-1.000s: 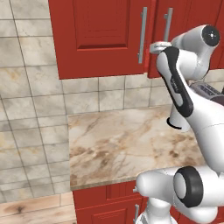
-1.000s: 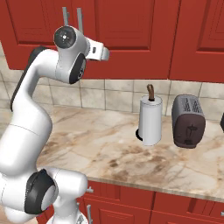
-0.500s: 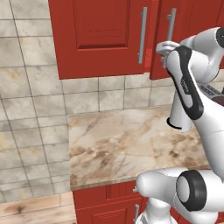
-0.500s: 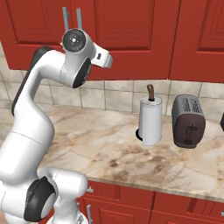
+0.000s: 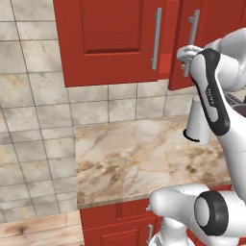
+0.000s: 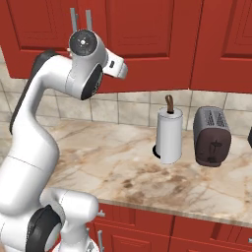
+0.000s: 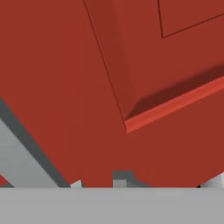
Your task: Move the ketchup and ketchup from the cabinet to the dining counter.
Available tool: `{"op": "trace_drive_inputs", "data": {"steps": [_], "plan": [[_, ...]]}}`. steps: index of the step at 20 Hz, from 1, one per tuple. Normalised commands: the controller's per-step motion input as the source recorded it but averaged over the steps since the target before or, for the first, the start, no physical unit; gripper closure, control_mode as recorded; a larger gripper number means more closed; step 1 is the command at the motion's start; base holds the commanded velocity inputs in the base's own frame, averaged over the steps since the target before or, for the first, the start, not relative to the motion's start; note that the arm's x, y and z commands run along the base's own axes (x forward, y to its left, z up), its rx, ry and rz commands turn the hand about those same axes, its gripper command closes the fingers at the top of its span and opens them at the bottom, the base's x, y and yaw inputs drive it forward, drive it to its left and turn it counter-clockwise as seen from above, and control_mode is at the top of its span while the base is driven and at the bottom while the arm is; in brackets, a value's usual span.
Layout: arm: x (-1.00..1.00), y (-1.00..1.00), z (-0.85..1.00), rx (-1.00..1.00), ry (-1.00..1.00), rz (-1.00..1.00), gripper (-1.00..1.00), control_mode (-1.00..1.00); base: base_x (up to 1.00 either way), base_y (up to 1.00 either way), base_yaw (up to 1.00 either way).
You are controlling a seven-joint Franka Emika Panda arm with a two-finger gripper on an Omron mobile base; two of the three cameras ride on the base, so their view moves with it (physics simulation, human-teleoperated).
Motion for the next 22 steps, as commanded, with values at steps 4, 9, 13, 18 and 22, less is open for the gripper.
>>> {"op": "trace_drive_inputs", "data": {"steps": [4, 9, 13, 18, 22], "plan": [[-0.36, -0.78, -0.2, 0.02, -0.09, 0.0, 1.0, -1.0, 0.0, 0.0, 0.0], [-0.29, -0.82, -0.22, 0.07, -0.08, 0.0, 1.0, -1.0, 0.0, 0.0, 0.0], [-0.18, -0.82, -0.15, 0.13, -0.01, 0.0, 1.0, -1.0, 0.0, 0.0, 0.0], [-0.12, -0.86, -0.13, 0.19, 0.0, 0.0, 1.0, -1.0, 0.0, 0.0, 0.0], [-0.14, -0.86, -0.13, 0.17, 0.0, 0.01, 1.0, -1.0, 0.0, 0.0, 0.0]]}}
